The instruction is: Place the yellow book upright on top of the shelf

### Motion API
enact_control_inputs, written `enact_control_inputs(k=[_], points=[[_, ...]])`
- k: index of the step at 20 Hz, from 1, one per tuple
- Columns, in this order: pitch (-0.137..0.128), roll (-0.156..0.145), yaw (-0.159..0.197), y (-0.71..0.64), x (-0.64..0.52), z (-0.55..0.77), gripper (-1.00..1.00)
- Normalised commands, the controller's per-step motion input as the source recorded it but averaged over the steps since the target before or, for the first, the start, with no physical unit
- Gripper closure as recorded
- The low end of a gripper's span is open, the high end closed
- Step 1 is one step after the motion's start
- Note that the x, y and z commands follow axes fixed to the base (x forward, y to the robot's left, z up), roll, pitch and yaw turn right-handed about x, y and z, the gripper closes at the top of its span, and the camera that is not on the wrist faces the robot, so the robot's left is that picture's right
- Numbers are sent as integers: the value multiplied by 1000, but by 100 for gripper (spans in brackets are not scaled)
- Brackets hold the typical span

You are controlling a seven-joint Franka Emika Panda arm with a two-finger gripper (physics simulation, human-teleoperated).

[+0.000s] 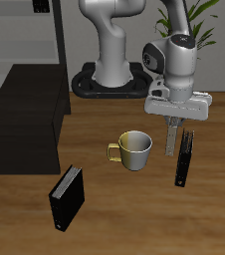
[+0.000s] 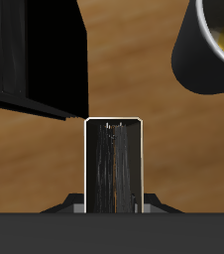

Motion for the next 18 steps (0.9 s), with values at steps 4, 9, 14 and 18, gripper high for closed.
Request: enact_control_inputs(k=[4, 9, 14, 18], points=[[-28, -10, 11, -97, -53, 235, 100], [-34, 0, 5, -130, -86, 465, 100], [-72, -6, 40, -154, -94, 621, 100], [3, 55, 51, -136, -70, 637, 100]])
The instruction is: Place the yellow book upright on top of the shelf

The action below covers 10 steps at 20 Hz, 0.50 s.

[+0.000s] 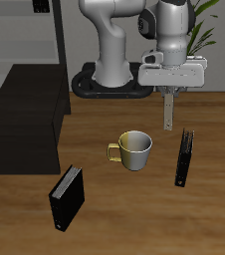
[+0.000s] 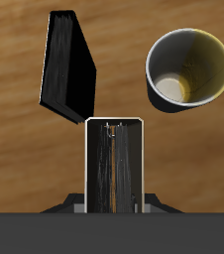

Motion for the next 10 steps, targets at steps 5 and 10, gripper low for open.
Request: enact_control_inputs(k=[5, 10], points=[[-20, 31, 21, -169, -29, 490, 100], [-25, 23, 7, -386, -52, 689, 100]])
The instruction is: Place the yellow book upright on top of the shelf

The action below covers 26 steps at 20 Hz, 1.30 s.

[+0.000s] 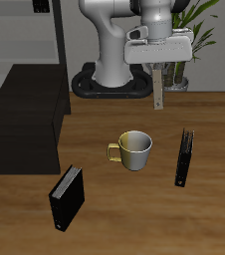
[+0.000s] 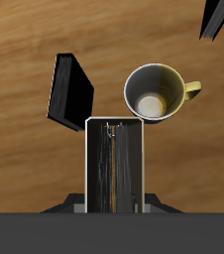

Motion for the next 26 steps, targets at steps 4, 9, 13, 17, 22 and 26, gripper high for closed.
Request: enact_control_inputs(k=[4, 9, 13, 17, 22, 26], points=[[-1, 52, 63, -313, -50, 401, 100], [5, 19, -51, -544, 14, 471, 100], [-36, 65, 78, -610, 6, 410, 100], [-2, -42, 17, -790, 121, 238, 100], [-1, -7, -2, -614, 65, 186, 100], [-11, -45, 46, -511, 66, 143, 100]])
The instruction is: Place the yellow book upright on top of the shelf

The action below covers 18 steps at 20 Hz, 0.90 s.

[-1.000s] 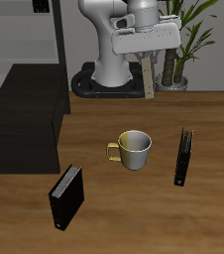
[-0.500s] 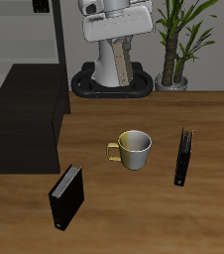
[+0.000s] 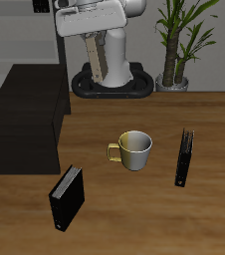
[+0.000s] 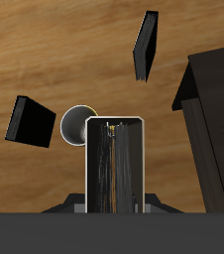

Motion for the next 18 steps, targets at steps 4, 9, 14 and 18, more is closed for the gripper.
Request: enact_control_inputs(k=[4, 9, 14, 18], points=[[-26, -83, -10, -674, 48, 214, 100], [13, -16, 38, -543, 51, 123, 100], [-16, -51, -33, -422, -21, 99, 100], [-5, -7, -33, -357, -88, 86, 100]])
